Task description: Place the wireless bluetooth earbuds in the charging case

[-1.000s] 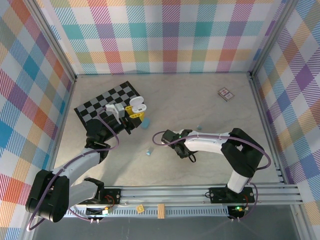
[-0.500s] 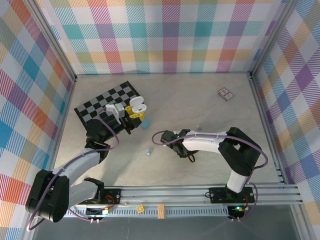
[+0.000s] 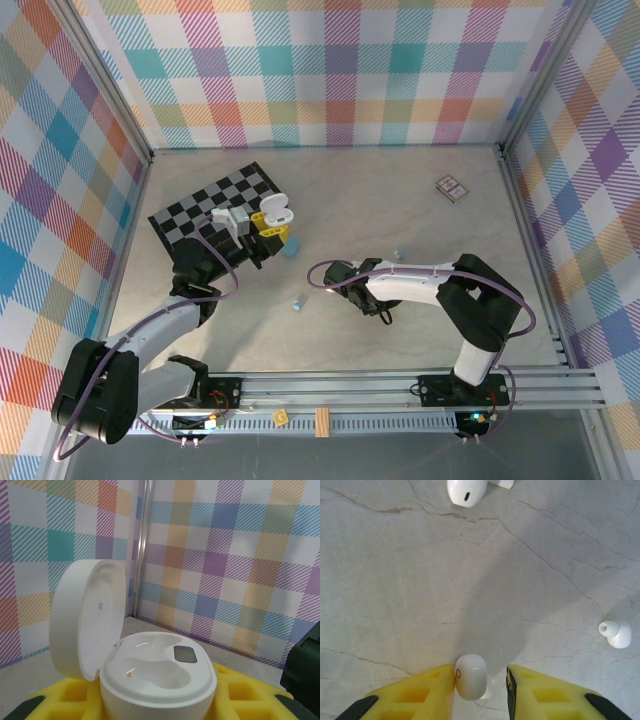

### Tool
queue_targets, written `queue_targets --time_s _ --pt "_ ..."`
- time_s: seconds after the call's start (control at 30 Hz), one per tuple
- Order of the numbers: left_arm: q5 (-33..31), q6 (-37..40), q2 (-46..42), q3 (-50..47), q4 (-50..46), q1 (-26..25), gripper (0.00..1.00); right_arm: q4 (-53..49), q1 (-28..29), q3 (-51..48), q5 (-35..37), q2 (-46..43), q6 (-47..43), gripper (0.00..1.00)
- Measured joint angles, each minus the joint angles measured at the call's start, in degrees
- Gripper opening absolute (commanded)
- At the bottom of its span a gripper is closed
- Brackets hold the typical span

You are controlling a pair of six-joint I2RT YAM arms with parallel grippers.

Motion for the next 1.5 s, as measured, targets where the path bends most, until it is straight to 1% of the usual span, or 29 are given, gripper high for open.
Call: queue_targets --time_s 0.13,0.5,0.73,0.9,0.97,1.1,1.23,1.5 --pt "0.1 0.0 0.0 0.0 0.0 0.0 0.35 -0.6 -0.4 0.0 0.5 0.0 0.8 0.33" --pt "0.3 -0.9 0.0 0.0 0.1 0.0 0.35 -0.7 -2.1 0.0 0.5 0.0 1.0 0.28" --pt "0.4 -1.1 0.3 0.0 0.5 0.0 0.35 -0.7 -3.0 0.0 0.0 0.3 1.5 0.28" --pt "0.4 -1.1 0.3 0.0 0.5 0.0 0.35 -1.5 -3.4 0.0 -0.9 1.1 2.3 0.33" --pt "0.4 -1.1 0.4 0.0 0.4 0.0 0.35 -1.7 -3.4 0.0 -0.8 1.1 2.8 0.33" --pt "0.4 -1.2 0.9 0.0 1.1 0.0 0.35 -1.9 -3.4 0.0 -0.9 1.1 3.7 0.30" --pt "0.4 -1.3 1.1 0.0 1.6 0.0 0.35 -1.9 -3.7 0.0 -1.4 1.1 4.0 0.24" --pt "0.4 -1.3 1.1 0.0 1.7 0.0 0.35 -0.5 -3.8 -1.1 -2.1 -0.2 3.3 0.24"
